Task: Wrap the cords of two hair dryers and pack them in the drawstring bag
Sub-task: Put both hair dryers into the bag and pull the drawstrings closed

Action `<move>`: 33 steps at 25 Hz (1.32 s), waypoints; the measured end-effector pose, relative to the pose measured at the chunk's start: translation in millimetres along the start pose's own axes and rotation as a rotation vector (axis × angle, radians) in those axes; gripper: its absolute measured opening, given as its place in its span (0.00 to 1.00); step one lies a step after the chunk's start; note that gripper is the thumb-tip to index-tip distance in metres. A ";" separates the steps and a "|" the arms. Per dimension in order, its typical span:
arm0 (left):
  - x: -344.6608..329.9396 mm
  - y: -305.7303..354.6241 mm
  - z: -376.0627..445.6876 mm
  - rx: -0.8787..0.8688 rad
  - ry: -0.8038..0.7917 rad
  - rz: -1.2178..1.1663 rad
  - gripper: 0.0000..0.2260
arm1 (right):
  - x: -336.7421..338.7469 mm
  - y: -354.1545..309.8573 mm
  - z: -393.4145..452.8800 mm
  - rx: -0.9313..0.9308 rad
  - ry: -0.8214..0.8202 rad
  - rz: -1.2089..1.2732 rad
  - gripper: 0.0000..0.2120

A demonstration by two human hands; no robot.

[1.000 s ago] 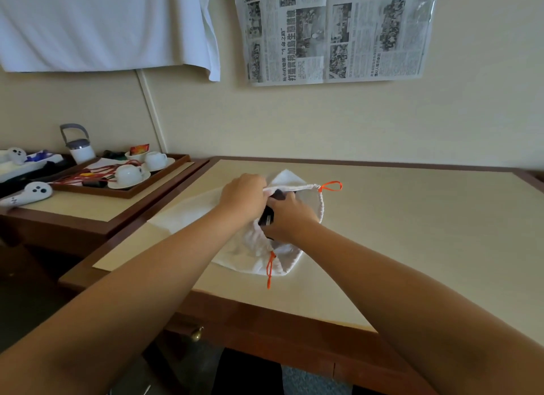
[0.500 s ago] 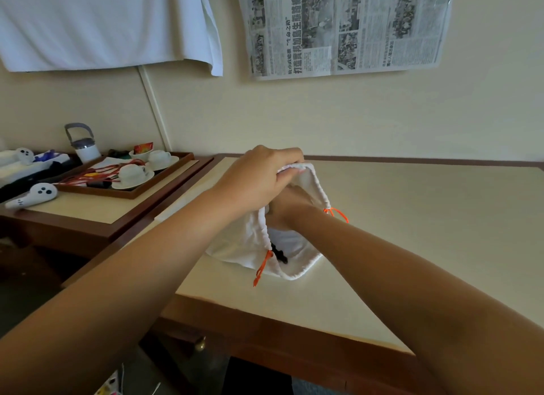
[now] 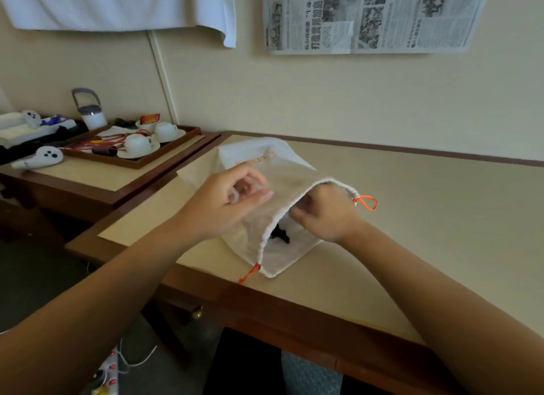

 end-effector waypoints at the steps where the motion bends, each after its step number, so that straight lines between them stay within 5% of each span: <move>1: 7.1 -12.1 -15.7 0.020 0.060 -0.030 0.09 | 27.1 5.1 -10.5 0.011 0.121 -0.010 0.09; 4: -1.5 -39.8 -66.9 0.127 -0.002 -0.134 0.11 | 69.0 60.1 -26.1 -0.121 0.282 -0.107 0.11; 6: -13.2 -53.4 -92.2 0.260 -0.030 -0.251 0.12 | 60.1 113.0 -31.4 -0.354 0.170 -0.073 0.16; 9: -9.5 -79.2 -101.4 0.438 0.084 -0.305 0.11 | 44.5 154.2 -43.1 -0.674 0.090 0.169 0.02; 10: -11.1 -79.6 -101.4 0.442 0.043 -0.291 0.09 | 42.2 157.7 -44.5 -0.719 0.098 0.229 0.07; 14: -28.8 -63.2 -107.2 0.346 -0.197 -0.161 0.05 | 48.6 150.5 -44.3 -0.769 0.178 0.411 0.15; 21: -31.2 -64.8 -108.3 0.372 -0.263 -0.219 0.13 | 47.1 150.0 -47.1 -0.824 0.196 0.462 0.18; 24: -30.1 -64.2 -106.1 0.390 -0.218 -0.307 0.08 | 51.7 151.1 -47.5 -0.848 0.309 0.541 0.17; 27: -21.7 -76.3 -98.5 0.528 -0.001 -0.367 0.17 | 50.5 152.7 -50.4 -1.018 0.419 0.891 0.13; 30: -23.8 -72.0 -76.8 0.814 0.183 -0.967 0.14 | 49.4 146.4 -44.6 -1.141 0.557 1.322 0.09; 33: -22.0 -59.9 -40.1 0.775 0.327 -1.151 0.11 | 62.8 140.3 -27.2 -1.054 0.650 1.428 0.19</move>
Point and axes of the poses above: each hand's wrist, its own z-axis towards the middle knuckle, its own x-axis out of the back of the hand, y = z × x, the point moved 7 cm from there along z, towards the middle knuckle, and after that the axes turned 14 degrees about y, right-handed, at the moved point
